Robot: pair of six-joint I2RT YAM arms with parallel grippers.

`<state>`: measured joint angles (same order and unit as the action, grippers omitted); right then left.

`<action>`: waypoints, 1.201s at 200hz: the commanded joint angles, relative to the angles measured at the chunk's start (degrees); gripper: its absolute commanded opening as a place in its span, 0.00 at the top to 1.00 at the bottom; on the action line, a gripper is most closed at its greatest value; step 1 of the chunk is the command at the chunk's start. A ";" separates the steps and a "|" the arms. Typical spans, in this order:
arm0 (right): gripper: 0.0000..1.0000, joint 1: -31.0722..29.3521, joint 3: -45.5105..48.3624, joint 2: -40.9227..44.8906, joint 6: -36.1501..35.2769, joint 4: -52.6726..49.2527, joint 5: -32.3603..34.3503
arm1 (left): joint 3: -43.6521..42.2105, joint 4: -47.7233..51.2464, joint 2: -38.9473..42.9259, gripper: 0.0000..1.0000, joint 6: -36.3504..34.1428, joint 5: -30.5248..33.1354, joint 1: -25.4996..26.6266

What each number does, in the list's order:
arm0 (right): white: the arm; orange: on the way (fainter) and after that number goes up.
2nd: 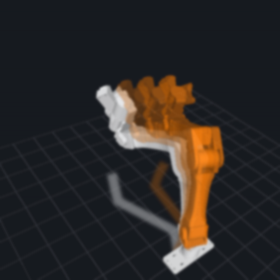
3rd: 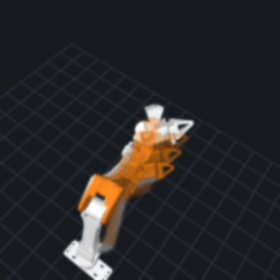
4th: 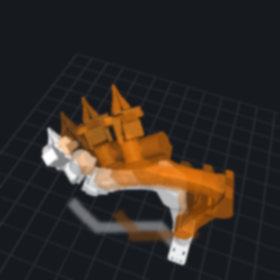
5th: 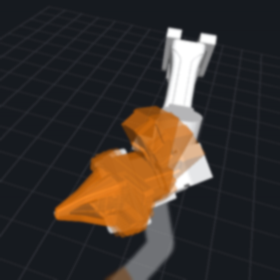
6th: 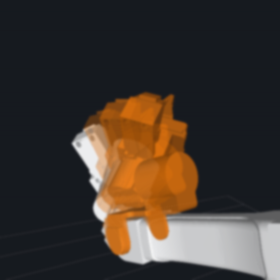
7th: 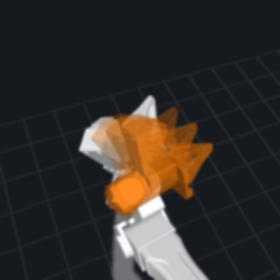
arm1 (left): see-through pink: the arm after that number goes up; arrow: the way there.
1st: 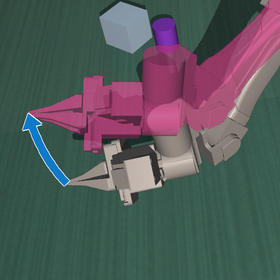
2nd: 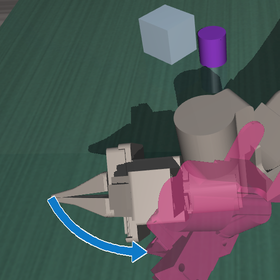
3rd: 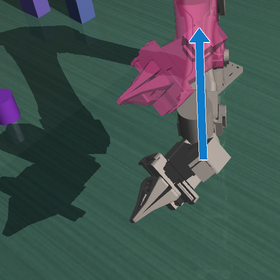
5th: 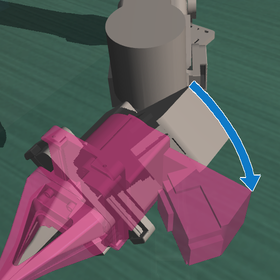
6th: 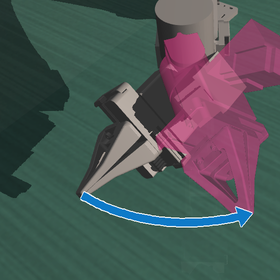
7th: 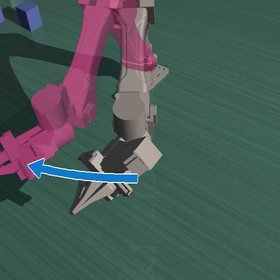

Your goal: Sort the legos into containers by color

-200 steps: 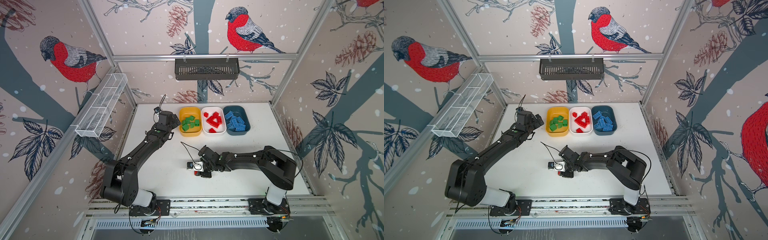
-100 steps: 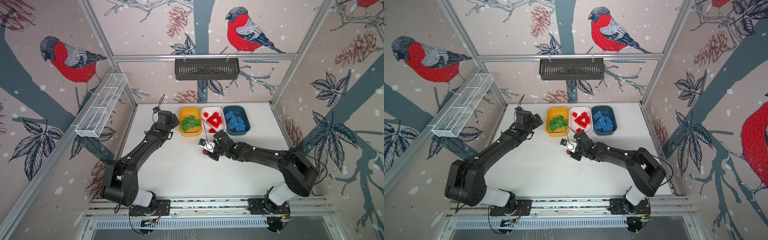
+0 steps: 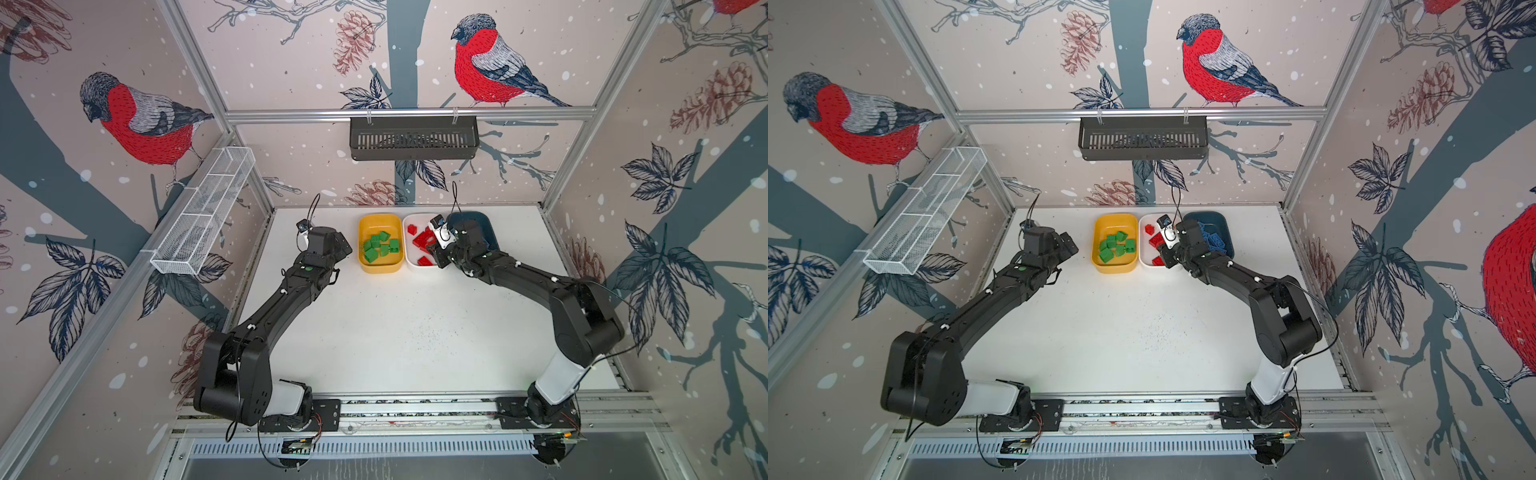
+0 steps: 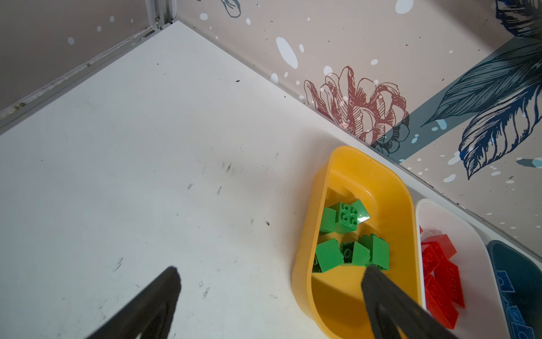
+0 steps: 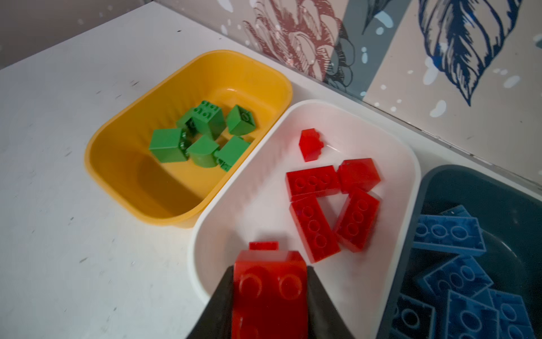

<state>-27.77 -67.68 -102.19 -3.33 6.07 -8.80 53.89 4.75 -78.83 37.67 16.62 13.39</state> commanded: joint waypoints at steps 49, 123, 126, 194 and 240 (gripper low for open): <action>0.72 0.02 -22.08 -18.75 7.64 -5.85 0.76 | -3.33 -0.35 3.11 0.03 0.97 -0.12 -1.62; 0.23 -0.19 -14.30 -7.92 5.97 -2.53 -7.10 | -5.26 -0.48 4.06 0.03 1.09 0.75 -3.10; 0.21 -0.08 -13.37 -6.75 5.54 -2.55 -7.26 | -5.37 -0.53 3.95 0.03 1.16 0.76 -3.17; 0.01 9.82 21.97 24.20 9.30 13.39 5.84 | -8.90 -5.51 1.50 0.03 2.98 6.07 -8.59; 0.01 22.41 40.83 34.73 15.35 25.86 21.97 | -11.42 -10.76 -1.16 0.03 -3.54 18.58 -9.42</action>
<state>-9.80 -32.77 -69.67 7.60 21.69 2.02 43.42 -0.47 -78.85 38.68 27.24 4.49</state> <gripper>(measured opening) 0.995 0.967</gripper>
